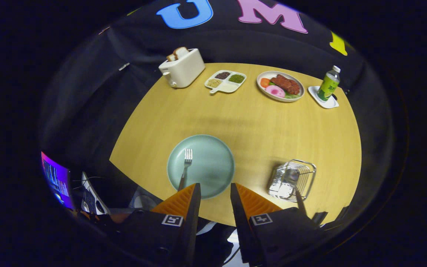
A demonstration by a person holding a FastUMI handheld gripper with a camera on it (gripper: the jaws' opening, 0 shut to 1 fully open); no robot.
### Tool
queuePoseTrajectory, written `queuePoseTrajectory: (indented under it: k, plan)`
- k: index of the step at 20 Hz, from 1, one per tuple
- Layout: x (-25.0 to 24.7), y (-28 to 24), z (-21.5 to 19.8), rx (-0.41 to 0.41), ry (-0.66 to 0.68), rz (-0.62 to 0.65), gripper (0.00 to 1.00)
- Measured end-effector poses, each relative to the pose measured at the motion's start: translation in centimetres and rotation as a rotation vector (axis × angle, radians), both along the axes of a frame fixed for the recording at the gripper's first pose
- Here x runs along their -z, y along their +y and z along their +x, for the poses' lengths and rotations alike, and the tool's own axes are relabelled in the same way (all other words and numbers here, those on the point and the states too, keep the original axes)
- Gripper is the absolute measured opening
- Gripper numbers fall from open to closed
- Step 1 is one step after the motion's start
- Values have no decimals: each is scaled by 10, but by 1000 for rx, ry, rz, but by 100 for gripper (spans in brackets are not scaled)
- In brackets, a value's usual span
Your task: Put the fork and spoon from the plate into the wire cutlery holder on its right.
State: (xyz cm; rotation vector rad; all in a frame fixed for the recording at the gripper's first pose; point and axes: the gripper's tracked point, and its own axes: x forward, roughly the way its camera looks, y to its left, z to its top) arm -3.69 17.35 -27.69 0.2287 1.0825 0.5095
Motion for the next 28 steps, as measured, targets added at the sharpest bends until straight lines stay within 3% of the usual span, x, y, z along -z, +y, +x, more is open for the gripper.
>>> queuePoseTrajectory:
  k: [8,21,23,24,28]
  plan:
    - [65,104,-28,-89,79,-27,55]
    - [134,131,-24,-88,177,-152,55]
    - [138,129,-27,-83,198,-152,35]
    - [142,131,-27,-83,209,-144,13]
    - [129,123,-23,-120,204,-125,11]
